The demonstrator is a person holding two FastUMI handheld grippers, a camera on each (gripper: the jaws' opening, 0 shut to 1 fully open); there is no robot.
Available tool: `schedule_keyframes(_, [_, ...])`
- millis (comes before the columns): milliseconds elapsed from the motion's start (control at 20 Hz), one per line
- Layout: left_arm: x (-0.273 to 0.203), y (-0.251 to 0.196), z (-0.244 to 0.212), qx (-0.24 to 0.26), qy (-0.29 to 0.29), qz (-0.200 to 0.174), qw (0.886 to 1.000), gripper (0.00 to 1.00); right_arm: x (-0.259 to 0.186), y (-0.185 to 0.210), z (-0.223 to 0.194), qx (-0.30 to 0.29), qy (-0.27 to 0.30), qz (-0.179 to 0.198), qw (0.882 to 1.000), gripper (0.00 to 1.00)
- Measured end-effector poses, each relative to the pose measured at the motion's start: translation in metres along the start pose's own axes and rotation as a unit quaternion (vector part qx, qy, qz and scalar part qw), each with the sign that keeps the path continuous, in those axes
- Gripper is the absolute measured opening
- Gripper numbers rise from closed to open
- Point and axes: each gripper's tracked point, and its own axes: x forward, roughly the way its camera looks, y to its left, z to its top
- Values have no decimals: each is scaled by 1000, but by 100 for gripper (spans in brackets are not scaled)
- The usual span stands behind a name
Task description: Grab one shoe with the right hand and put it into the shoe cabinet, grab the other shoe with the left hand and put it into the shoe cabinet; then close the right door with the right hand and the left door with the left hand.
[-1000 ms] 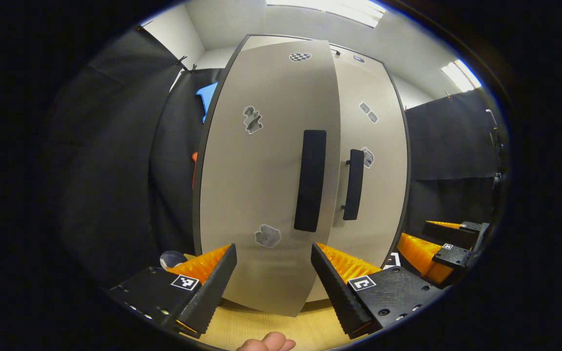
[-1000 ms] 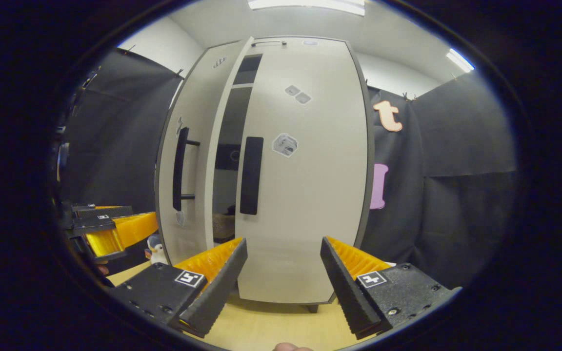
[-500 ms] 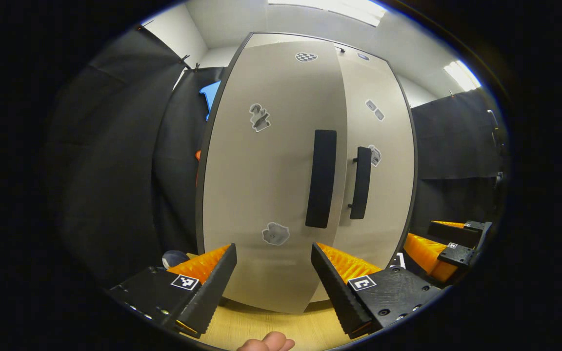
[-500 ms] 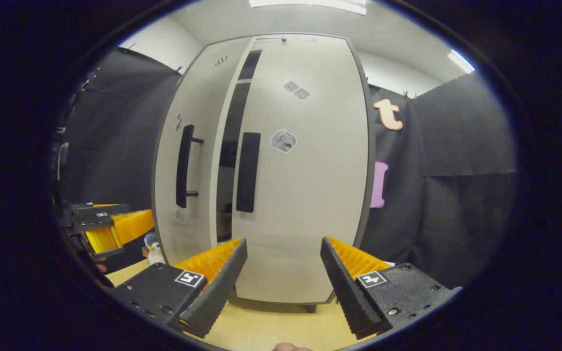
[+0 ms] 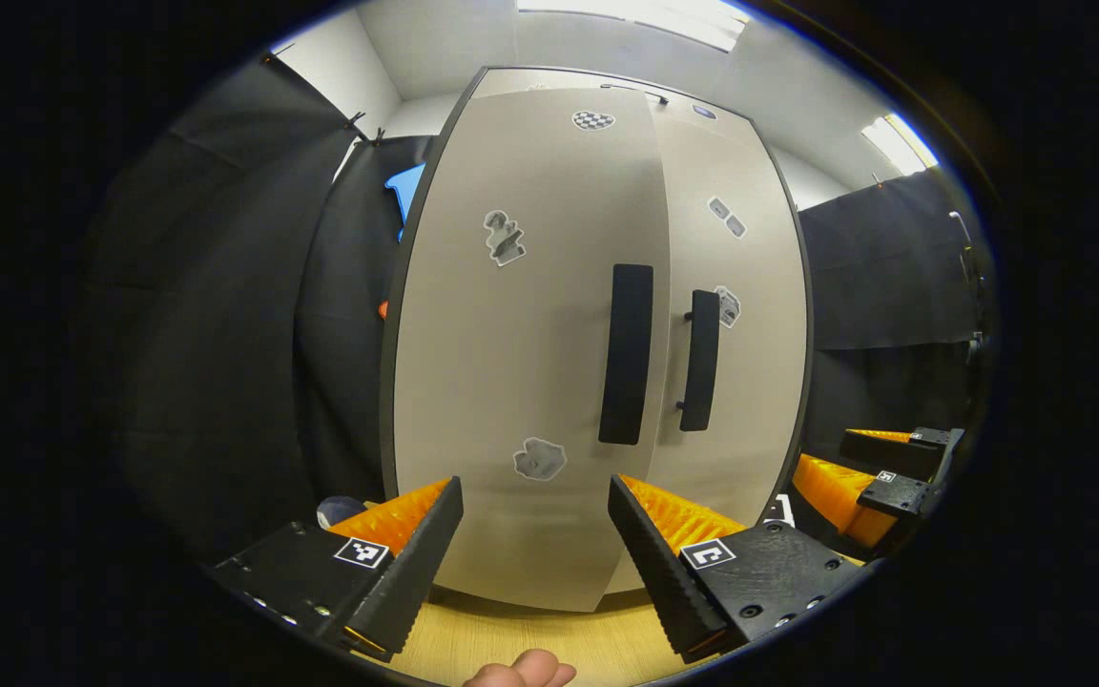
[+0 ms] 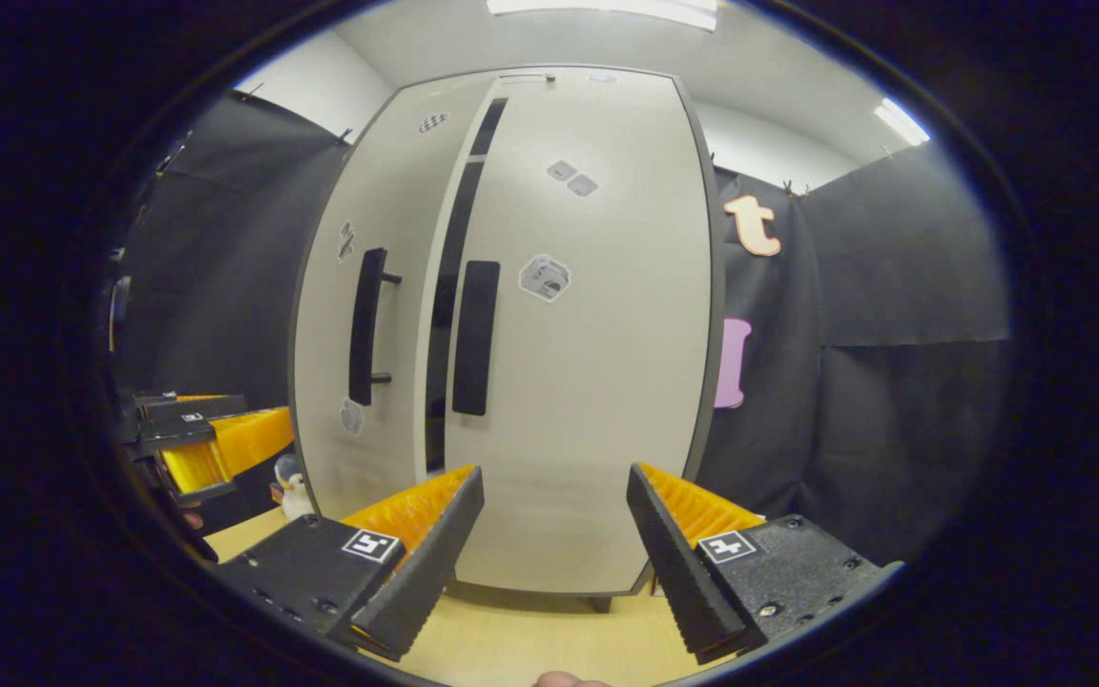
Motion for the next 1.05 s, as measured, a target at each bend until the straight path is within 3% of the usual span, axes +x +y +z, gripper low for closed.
schedule_keyframes(1050, [3,-7,0,8,-4,-13,1000,95,1,-4,1,4,-2,-4,1000,99])
